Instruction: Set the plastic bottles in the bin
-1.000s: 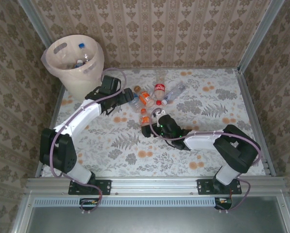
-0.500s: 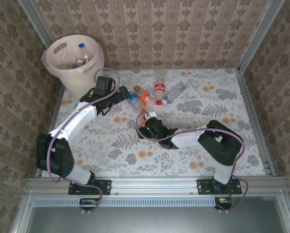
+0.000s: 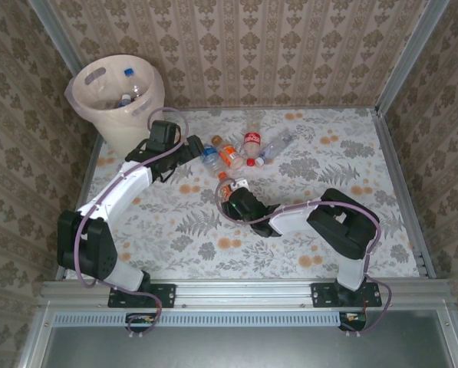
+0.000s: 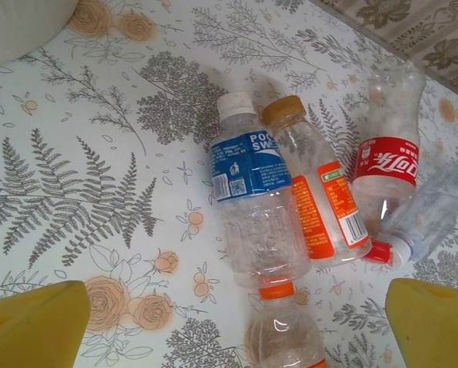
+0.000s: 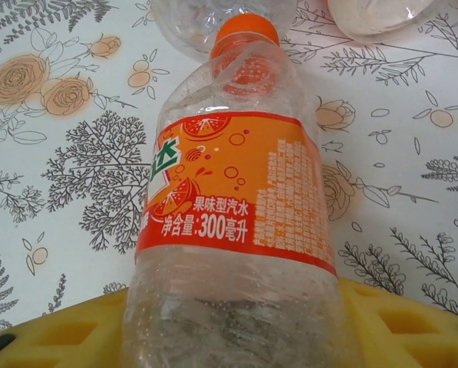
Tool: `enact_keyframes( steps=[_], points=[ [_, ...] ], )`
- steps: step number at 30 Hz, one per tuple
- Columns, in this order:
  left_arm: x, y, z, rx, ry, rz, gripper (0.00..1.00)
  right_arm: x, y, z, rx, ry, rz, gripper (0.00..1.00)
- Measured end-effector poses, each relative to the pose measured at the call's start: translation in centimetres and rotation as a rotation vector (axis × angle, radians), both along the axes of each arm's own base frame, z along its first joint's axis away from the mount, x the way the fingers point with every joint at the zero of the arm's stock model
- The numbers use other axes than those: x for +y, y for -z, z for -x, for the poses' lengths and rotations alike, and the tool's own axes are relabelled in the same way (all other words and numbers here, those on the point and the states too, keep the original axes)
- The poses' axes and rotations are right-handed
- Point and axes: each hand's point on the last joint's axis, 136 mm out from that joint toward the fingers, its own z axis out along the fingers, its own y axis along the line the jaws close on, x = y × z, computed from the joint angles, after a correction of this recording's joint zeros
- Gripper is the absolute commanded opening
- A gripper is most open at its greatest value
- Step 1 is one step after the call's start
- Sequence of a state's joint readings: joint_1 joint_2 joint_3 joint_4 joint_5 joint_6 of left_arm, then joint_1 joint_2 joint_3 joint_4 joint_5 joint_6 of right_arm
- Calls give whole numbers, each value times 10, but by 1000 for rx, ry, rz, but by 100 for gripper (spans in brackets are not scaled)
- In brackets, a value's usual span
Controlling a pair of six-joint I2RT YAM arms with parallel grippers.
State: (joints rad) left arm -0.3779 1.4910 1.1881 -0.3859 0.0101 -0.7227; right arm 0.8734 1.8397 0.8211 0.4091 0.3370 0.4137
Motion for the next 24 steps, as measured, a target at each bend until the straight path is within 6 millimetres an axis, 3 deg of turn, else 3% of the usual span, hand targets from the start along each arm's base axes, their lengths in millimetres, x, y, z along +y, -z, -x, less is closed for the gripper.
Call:
enact_keyframes(
  steps=[9,18,24],
  points=[
    [-21,-2,0,-32,91,90,100,-19,-10,7,-56,-7,-59,46],
    [-50,-15,8,-104,245,214,100,-33,-38,2,-123,-7,-182,43],
    [-76,-25,21,-144,390,288,100,-42,-67,-2,-183,-10,-290,43]
  ],
)
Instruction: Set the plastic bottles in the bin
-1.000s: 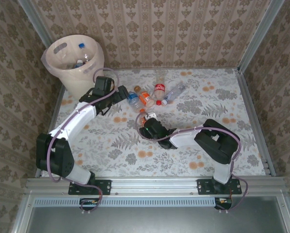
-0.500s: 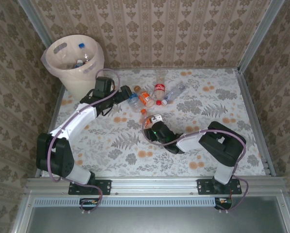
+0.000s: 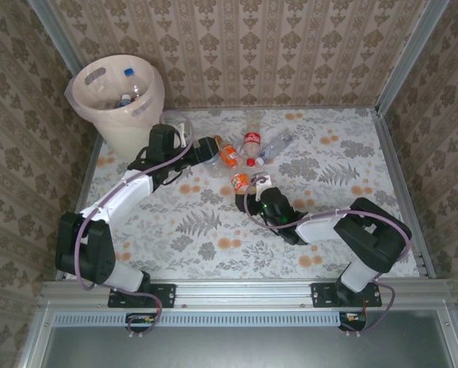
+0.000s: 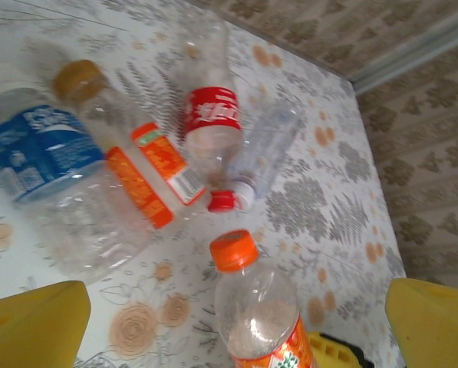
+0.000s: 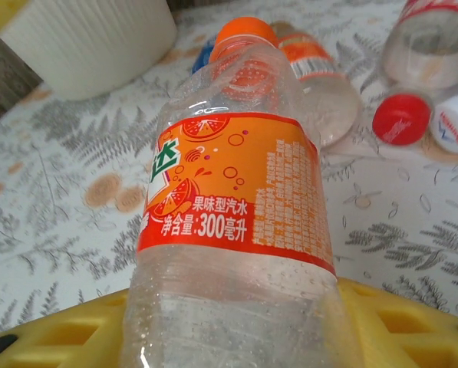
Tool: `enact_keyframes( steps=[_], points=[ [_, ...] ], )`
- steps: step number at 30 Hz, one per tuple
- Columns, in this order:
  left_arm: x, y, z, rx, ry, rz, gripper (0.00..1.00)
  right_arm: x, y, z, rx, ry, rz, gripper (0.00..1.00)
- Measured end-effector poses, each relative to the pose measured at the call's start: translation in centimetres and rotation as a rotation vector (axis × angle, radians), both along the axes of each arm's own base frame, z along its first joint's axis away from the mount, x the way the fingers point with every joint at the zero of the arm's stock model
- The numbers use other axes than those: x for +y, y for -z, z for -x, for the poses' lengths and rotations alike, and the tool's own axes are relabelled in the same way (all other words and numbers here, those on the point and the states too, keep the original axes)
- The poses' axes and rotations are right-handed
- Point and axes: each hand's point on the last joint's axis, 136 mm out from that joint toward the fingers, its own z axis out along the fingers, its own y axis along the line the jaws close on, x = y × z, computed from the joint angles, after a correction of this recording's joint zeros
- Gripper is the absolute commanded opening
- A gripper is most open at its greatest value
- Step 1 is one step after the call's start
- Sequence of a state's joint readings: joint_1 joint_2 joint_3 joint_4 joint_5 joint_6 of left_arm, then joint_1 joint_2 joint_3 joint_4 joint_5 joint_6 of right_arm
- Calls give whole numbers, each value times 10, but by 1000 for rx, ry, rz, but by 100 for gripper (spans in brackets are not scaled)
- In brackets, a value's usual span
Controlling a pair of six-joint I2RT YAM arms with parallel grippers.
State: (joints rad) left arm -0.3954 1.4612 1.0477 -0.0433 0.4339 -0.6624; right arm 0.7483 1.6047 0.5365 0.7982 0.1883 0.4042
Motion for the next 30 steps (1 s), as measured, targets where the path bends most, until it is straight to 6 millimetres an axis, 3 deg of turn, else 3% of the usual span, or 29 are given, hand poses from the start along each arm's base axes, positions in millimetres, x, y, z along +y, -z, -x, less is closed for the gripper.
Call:
enact_keyframes(
  steps=[6,13,18,25,30],
  points=[
    [-40,-13,21,-52,156,67,100,1,-30,-2,-59,-28,-106,43],
    [-81,6,34,-21,249,97,100,6,-56,0,-118,-58,-167,43],
    [-90,10,36,-9,261,111,99,6,-60,1,-133,-61,-167,43],
    [-100,5,38,-13,276,173,90,6,-64,0,-155,-67,-154,44],
    [-105,15,35,20,281,192,87,9,-79,-5,-196,-67,-175,44]
  ],
)
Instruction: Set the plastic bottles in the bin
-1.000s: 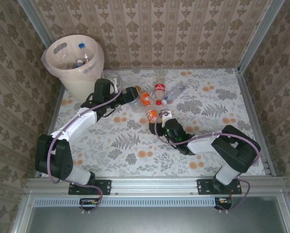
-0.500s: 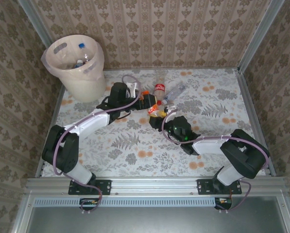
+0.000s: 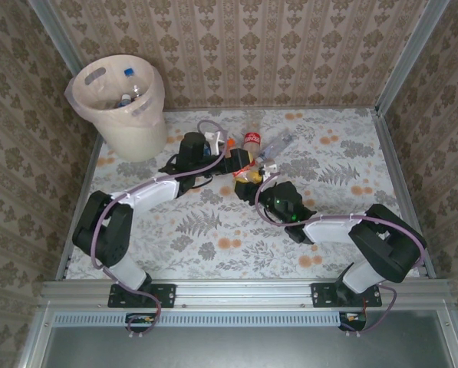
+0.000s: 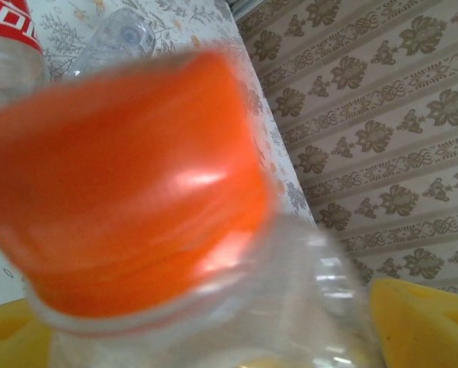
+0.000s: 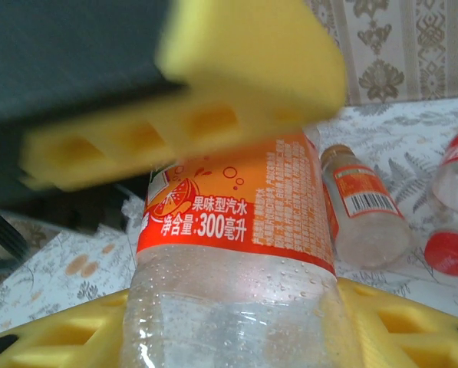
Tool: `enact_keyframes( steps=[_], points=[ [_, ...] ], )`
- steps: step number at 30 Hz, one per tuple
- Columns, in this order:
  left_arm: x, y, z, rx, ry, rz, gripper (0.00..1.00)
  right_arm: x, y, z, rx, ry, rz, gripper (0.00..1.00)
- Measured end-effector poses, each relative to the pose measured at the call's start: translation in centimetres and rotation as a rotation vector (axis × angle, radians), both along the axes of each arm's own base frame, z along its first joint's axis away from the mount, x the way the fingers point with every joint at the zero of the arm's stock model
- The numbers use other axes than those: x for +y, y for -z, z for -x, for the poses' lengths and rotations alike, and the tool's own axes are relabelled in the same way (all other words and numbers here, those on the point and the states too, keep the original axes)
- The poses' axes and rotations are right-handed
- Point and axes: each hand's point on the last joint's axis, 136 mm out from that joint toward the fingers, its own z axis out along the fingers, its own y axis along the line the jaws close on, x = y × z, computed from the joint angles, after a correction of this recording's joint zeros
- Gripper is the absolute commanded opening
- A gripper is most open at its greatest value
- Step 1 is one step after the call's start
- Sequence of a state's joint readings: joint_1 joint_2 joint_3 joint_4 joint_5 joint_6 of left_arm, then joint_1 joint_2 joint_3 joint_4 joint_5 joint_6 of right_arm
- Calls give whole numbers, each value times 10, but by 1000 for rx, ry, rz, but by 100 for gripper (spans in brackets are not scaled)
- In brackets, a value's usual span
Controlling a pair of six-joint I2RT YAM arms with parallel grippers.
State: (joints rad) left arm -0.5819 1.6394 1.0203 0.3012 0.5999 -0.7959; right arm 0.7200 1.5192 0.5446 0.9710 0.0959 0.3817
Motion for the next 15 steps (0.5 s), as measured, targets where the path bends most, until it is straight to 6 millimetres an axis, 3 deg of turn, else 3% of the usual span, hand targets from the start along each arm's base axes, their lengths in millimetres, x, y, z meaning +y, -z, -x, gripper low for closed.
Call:
enact_keyframes(
  steps=[7,15],
  points=[
    [-4,-8,0,-6,13,41,67,1,-9,-5,-31,1,7,50],
    [-5,-10,0,-12,17,47,62,3,-6,-4,-30,-24,35,76]
  ],
)
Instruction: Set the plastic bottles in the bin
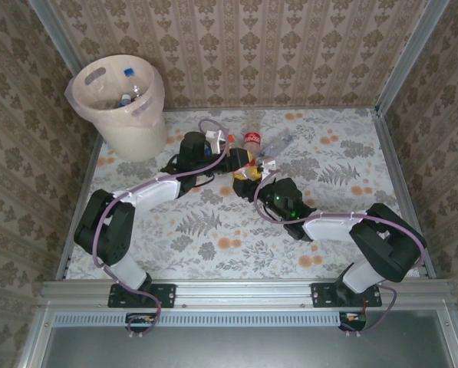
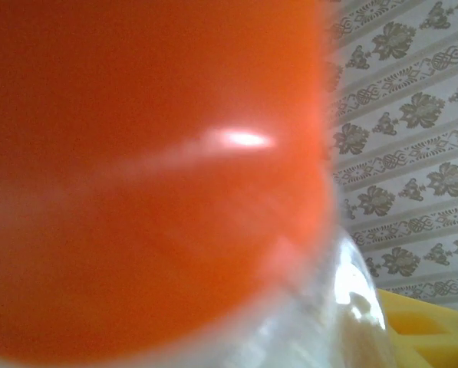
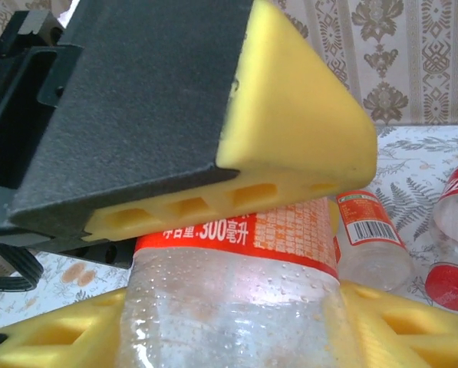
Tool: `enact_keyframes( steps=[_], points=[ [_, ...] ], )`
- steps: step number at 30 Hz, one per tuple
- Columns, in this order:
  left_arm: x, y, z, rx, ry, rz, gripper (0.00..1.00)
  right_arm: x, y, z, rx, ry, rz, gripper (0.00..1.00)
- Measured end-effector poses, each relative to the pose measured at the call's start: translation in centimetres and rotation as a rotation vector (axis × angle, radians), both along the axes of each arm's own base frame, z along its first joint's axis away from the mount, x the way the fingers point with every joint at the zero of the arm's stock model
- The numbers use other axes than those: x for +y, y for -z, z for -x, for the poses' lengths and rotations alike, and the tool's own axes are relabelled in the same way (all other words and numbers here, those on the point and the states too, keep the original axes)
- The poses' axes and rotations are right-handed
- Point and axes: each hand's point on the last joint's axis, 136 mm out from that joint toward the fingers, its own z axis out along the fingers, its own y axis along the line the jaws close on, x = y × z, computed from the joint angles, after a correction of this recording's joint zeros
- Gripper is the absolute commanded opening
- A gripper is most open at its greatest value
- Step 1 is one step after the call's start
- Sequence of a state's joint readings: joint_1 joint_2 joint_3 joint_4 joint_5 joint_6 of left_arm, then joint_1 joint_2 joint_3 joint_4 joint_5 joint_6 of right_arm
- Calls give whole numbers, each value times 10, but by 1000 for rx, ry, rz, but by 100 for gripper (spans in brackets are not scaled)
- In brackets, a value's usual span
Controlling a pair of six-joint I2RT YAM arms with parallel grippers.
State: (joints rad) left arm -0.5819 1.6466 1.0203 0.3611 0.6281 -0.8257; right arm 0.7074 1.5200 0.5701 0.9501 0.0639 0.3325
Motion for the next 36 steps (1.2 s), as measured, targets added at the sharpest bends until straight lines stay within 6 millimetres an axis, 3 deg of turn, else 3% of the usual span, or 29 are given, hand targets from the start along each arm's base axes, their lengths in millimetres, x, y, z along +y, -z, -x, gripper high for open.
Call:
enact_keyframes(
  steps=[4,9,13,24,30,36],
  points=[
    [6,7,-3,15,-20,-26,61,2,1,7,0,-42,46,89],
    [14,10,-11,21,-50,-39,57,-7,-20,19,-46,-63,59,94],
    [20,12,-15,23,-68,-48,52,-26,-35,29,-89,-38,50,95],
    [35,10,-26,24,-102,-90,44,-98,-37,29,-97,199,77,97],
    [67,-32,-50,-57,-188,-119,42,-121,-37,32,-98,272,79,99],
    [114,-88,-75,-166,-328,-153,43,-125,-36,33,-93,283,84,100]
  ],
)
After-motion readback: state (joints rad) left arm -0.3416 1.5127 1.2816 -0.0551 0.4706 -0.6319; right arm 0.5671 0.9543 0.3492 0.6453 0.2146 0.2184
